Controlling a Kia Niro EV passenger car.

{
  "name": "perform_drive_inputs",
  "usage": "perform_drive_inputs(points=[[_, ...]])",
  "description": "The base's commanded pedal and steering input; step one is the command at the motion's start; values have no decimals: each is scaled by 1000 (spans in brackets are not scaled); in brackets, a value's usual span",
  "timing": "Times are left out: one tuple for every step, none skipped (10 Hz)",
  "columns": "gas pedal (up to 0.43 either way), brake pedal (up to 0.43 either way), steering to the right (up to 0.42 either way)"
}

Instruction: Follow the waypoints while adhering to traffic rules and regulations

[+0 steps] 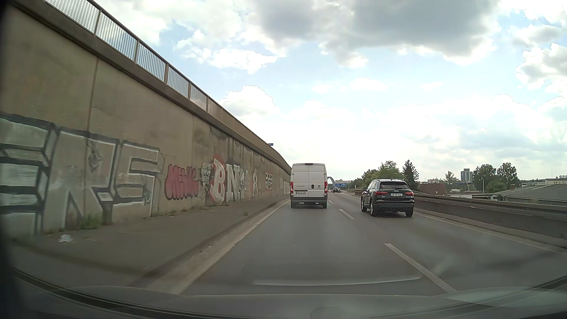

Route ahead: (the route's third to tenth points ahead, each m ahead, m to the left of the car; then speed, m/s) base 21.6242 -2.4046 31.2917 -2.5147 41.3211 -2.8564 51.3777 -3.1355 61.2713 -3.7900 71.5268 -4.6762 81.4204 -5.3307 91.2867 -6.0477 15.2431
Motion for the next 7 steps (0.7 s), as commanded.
perform_drive_inputs(points=[[299, 30, 13], [299, 30, 9], [299, 37, 8], [299, 30, 6], [299, 30, 5], [299, 30, 5], [299, 30, 5]])
